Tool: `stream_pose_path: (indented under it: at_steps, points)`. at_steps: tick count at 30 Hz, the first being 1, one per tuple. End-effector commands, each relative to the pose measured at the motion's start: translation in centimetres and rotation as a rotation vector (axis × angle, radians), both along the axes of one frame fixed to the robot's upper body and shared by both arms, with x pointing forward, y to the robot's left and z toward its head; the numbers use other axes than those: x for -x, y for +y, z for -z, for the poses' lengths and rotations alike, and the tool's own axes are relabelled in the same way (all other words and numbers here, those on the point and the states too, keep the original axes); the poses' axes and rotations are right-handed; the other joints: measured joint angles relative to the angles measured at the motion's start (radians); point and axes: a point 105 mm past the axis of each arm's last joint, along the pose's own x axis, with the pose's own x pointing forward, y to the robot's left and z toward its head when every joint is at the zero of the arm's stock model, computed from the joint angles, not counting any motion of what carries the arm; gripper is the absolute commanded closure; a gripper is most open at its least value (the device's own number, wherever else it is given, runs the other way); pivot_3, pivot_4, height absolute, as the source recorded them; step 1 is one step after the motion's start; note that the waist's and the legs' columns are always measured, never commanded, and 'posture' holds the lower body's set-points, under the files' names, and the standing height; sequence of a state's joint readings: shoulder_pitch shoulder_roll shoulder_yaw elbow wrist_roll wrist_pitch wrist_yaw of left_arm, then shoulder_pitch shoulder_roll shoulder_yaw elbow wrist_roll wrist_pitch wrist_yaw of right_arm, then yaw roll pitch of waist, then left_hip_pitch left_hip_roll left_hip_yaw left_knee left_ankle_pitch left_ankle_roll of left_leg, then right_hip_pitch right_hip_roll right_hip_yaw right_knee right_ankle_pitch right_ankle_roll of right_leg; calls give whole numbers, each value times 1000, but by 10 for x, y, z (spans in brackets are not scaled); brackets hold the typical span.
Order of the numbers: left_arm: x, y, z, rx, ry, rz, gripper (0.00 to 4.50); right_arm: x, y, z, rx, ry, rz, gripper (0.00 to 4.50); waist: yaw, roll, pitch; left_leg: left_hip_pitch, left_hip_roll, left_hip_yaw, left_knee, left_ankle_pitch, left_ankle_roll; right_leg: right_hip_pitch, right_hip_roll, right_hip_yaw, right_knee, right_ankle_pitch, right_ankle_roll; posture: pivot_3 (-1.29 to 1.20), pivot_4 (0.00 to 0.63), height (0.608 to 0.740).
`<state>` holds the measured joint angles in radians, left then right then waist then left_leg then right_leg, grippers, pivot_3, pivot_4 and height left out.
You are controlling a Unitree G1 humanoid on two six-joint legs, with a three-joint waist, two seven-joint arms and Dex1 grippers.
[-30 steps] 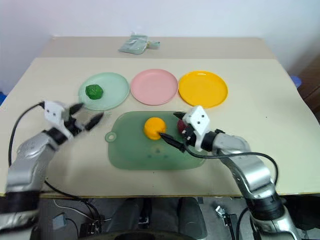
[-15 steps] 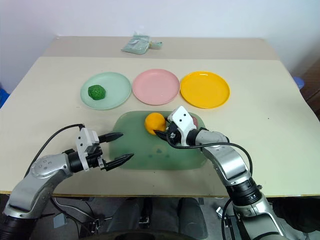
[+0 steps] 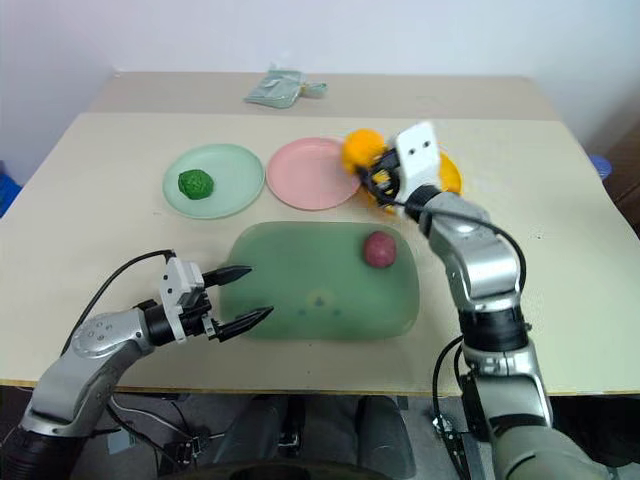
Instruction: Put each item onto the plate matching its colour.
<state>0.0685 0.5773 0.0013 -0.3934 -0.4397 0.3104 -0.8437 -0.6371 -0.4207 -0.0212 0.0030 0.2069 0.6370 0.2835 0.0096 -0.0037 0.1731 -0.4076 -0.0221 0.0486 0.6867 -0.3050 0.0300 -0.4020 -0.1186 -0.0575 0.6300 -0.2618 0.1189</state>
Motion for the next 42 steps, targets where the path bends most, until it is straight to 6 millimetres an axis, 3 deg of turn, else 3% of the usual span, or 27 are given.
stream_pose_path:
  at_steps: [1,2,6,7,11,13,16,19,26,29,31,33,38,42]
  points:
    - [3,-6,-8,11,-47,23,0,-14,-26,2,-5,-10,117,2145,-5,0,0,-1,0,1,-1,0,0,-1,0,0,0,0,0,0,150,740]
    - [3,-6,-8,12,-48,21,0,-16,-28,4,-11,-5,123,2145,-8,1,1,-1,0,2,-1,0,0,-2,0,1,0,0,0,0,150,740]
    - [3,-7,-8,13,-56,13,0,-18,-26,-1,-33,-47,95,292,-27,2,1,-1,1,3,-2,1,0,-2,1,1,0,0,0,0,150,740]
    - [2,-7,-8,13,-58,10,0,-16,-24,-8,-26,-85,69,88,-28,2,1,-1,1,3,-2,1,0,-2,1,1,0,0,0,0,150,740]
    - [3,-7,-8,15,-57,5,0,5,-13,-23,-33,-172,-100,88,-24,3,1,-1,1,3,-2,0,0,-2,1,1,0,0,0,0,150,740]
    - [3,-7,-8,14,-53,9,0,31,-3,-20,-23,-163,-283,88,-13,2,1,-1,1,2,-2,0,0,-2,1,1,0,0,0,0,150,740]
    - [3,-7,-7,13,-48,21,0,79,14,4,42,-40,-560,88,5,2,1,-1,1,2,-1,-1,2,0,0,1,0,0,0,0,150,740]
    - [1,-7,-7,12,-48,34,0,98,13,29,111,72,-616,88,1,2,1,0,1,2,-1,-1,3,0,0,1,-2,0,0,0,150,740]
    - [0,-9,-9,11,-49,49,0,92,4,58,179,161,-545,88,-4,3,1,1,2,1,-1,0,1,1,0,1,0,0,0,0,150,740]
    - [1,-8,-10,9,-51,42,0,79,4,58,191,136,-492,875,-2,3,1,1,1,1,-1,0,1,1,0,1,-1,0,0,0,150,740]
    - [1,-7,-10,7,-53,36,0,76,7,57,200,119,-493,1736,0,3,1,1,1,1,-1,0,1,1,0,1,-1,0,0,0,150,740]
    - [2,-5,-10,6,-54,24,0,75,14,51,210,82,-508,2240,1,3,1,1,1,1,-1,0,1,1,0,1,-1,0,0,0,150,740]
    - [1,2,-11,2,-61,-27,0,55,39,18,100,-63,-482,2240,-7,3,1,1,2,1,-1,0,0,0,0,1,0,0,0,0,150,740]
    - [-19,28,-18,10,-125,-231,0,13,67,7,11,-84,-350,2240,-19,3,1,1,2,1,-1,1,-1,-1,0,1,0,0,0,0,150,740]
